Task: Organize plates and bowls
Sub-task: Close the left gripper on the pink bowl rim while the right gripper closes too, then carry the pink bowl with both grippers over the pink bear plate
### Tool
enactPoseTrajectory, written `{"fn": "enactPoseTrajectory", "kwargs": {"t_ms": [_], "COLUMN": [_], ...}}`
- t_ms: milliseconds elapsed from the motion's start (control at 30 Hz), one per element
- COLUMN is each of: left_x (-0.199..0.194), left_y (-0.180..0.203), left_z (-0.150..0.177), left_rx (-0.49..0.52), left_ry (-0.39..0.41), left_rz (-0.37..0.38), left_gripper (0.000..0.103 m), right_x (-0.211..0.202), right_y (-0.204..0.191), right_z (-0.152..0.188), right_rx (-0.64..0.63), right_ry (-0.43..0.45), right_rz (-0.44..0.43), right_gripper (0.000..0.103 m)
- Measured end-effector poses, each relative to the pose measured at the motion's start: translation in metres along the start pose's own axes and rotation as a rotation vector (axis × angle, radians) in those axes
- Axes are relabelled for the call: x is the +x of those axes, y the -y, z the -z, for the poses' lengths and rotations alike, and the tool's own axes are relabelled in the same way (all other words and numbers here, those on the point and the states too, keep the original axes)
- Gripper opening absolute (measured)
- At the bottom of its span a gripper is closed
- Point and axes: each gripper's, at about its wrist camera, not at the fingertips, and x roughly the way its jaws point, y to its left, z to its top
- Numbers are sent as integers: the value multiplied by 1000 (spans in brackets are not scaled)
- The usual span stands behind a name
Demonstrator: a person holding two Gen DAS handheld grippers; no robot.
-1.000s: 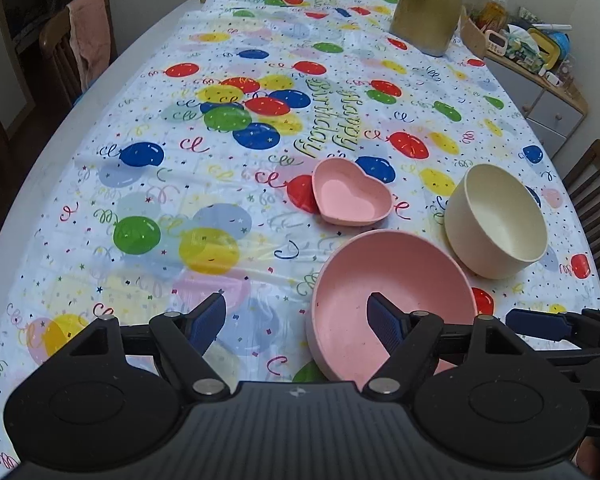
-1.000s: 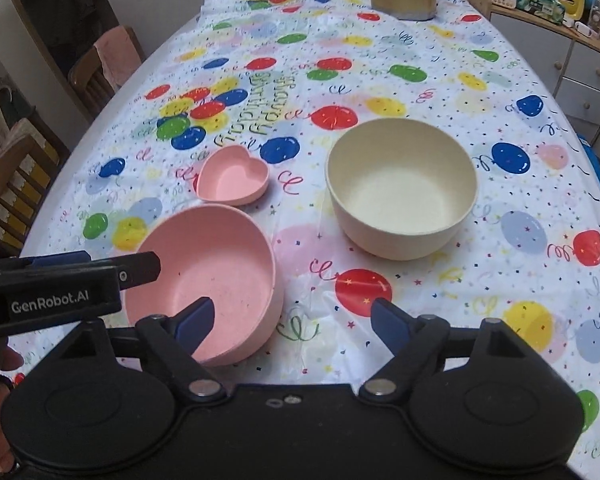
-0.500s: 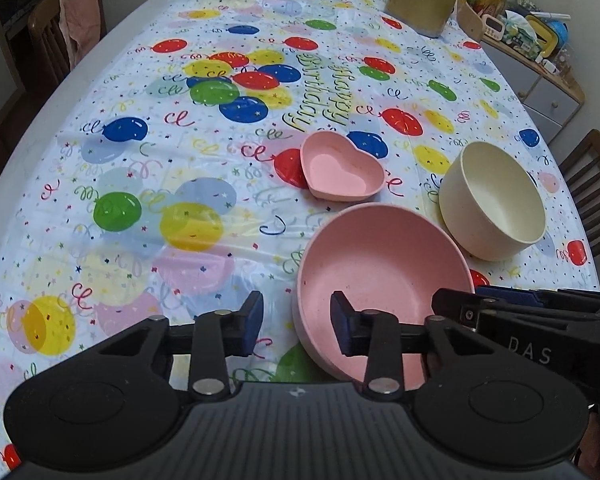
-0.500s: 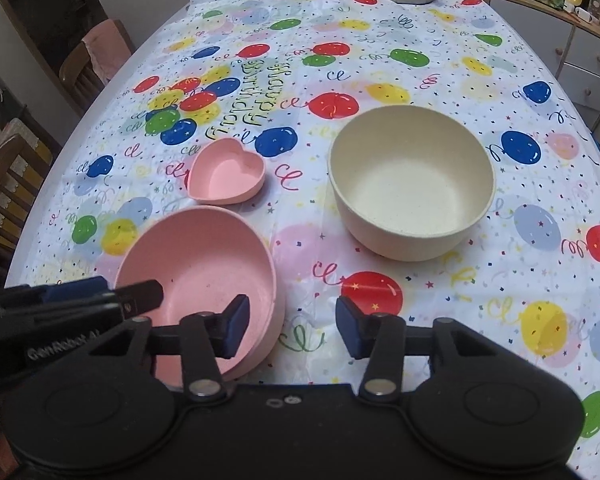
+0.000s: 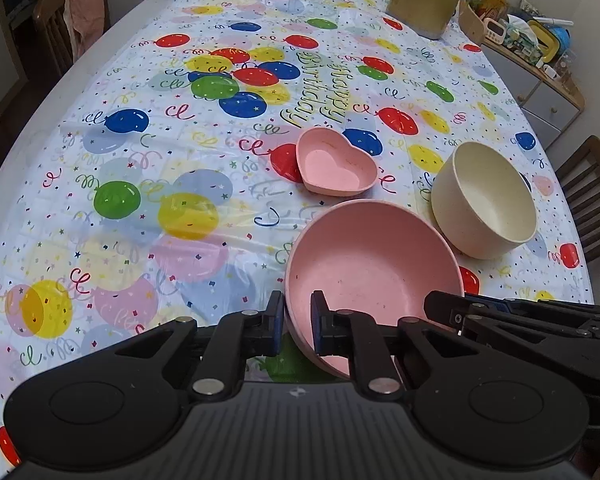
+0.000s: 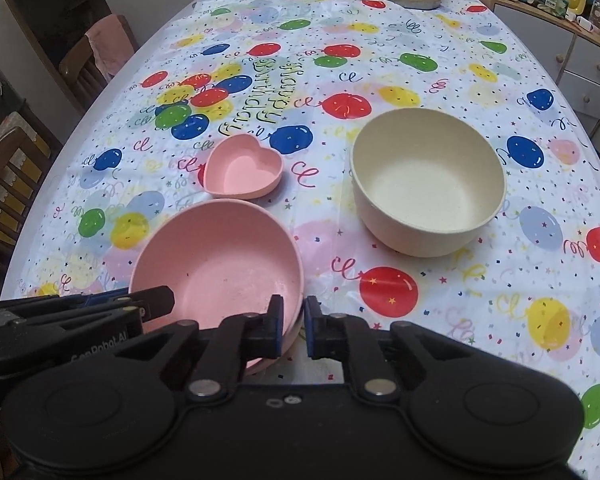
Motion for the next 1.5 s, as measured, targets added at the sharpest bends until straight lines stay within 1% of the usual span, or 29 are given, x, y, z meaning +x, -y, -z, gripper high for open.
{"fn": "enactPoseTrajectory", "kwargs": {"t_ms": [300, 600, 833, 1000, 1167, 1333, 1500], "left_x": [-18, -49, -69, -78, -82, -90, -92], "left_y": [-11, -33, -50, -60, -71, -73, -75], "left_z": [11, 28, 50, 68, 88, 107, 120], "left_rx": [-4, -20, -15, -11, -12, 14, 26], "left_ry": [-2, -14, -29, -44, -75, -93, -115], "left_rz": [4, 4, -5, -8, -3, -5, 2], "left_gripper": [13, 13, 13, 14, 14, 14, 14], "right_x": [-12, -32, -46, -53, -54, -58, -63], "right_y": [-9, -28, -46, -60, -68, -74, -75], "right_z": [9, 26, 48, 66, 84, 105, 117], "right_rx": [2, 9, 8, -5, -9, -18, -15], "right_ry": [-1, -4, -27, -47, -65, -90, -98], "right_rz": [-3, -43, -72, -71, -81, -90, -91], "right_gripper": [8, 9, 10, 10, 10, 10, 10]}}
